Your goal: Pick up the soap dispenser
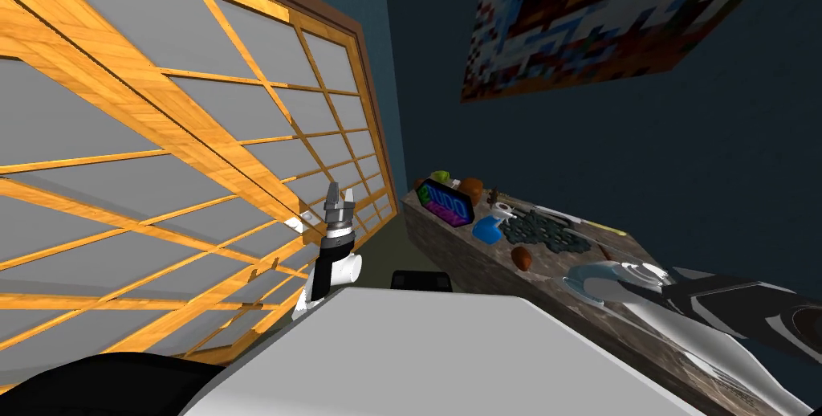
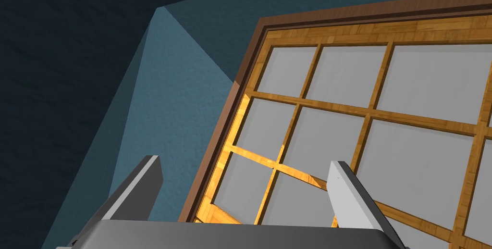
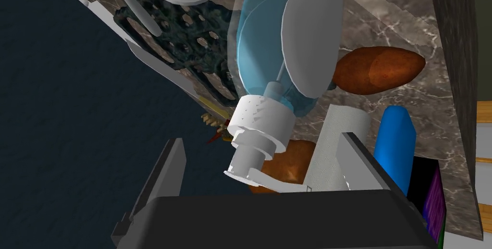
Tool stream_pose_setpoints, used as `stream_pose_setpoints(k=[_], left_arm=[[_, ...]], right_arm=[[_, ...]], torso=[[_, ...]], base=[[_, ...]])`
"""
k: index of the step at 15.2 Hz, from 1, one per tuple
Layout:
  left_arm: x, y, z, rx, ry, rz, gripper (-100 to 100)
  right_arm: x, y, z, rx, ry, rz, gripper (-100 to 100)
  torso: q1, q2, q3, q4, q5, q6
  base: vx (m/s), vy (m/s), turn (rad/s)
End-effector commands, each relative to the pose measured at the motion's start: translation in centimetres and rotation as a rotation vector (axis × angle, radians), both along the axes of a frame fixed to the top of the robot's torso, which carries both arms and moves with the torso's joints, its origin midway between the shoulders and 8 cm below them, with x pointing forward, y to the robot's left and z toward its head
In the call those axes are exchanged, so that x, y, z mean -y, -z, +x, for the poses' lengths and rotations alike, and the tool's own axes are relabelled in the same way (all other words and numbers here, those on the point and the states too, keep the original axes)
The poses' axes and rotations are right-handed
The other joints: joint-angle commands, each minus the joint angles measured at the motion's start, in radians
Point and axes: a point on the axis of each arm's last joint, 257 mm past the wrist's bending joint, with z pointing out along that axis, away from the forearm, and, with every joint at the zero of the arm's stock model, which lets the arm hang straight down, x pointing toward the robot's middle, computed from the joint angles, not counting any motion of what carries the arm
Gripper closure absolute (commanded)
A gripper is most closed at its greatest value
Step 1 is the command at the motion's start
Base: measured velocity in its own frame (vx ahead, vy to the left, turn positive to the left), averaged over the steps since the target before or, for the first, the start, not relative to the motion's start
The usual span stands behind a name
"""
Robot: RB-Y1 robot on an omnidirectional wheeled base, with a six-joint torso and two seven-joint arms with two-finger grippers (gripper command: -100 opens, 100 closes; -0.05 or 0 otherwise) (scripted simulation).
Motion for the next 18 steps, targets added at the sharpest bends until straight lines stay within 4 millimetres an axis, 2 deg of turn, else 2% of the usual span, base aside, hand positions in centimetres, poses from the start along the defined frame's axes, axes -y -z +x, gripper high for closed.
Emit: stream_pose_setpoints(k=[1,2,7,8,9,13,14,17,18], left_arm=[[0.0,0.0,0.0,0.000,0.000,0.000,0],[0.0,0.0,0.0,0.000,0.000,0.000,0],[0.0,0.0,0.0,0.000,0.000,0.000,0],[0.0,0.0,0.0,0.000,0.000,0.000,0],[0.0,0.0,0.0,0.000,0.000,0.000,0],[0.0,0.0,0.0,0.000,0.000,0.000,0],[0.0,0.0,0.0,0.000,0.000,0.000,0],[0.0,0.0,0.0,0.000,0.000,0.000,0],[0.0,0.0,0.0,0.000,0.000,0.000,0]], right_arm=[[0.2,0.5,-0.8,-0.029,0.006,-0.002,-100],[0.2,0.2,-0.4,-0.015,0.003,-0.002,-100],[1.3,2.0,0.1,-0.018,0.039,-0.001,-100],[1.1,1.6,0.1,-0.017,0.032,0.000,-100],[1.2,1.6,0.1,-0.017,0.035,-0.002,100],[1.8,1.3,-0.1,-0.009,0.056,-0.012,100],[0.7,1.1,-0.2,-0.017,0.021,-0.001,100],[0.2,0.2,-0.5,-0.018,0.003,-0.002,100],[0.5,0.5,-0.3,-0.017,0.016,-0.003,100]], torso=[[0.000,0.000,0.000,0.000,0.000,0.000],[0.000,0.000,0.000,0.000,0.000,0.000],[-0.002,0.002,0.001,0.000,-0.002,-0.001],[-0.004,0.001,0.001,0.000,-0.004,-0.002],[-0.005,0.000,0.000,0.000,-0.004,-0.001],[-0.007,-0.003,-0.003,-0.003,-0.006,-0.006],[-0.007,-0.004,-0.004,-0.004,-0.006,-0.007],[-0.005,-0.006,-0.005,-0.004,-0.005,-0.007],[-0.005,-0.006,-0.005,-0.004,-0.005,-0.007]], base=[[0.009,-0.006,0.012],[0.000,0.000,0.000],[-0.025,-0.009,0.100],[-0.020,-0.003,0.031],[-0.008,0.000,0.001],[0.001,0.000,-0.022],[0.012,0.006,-0.068],[0.033,0.009,-0.107],[0.022,0.007,-0.042]])
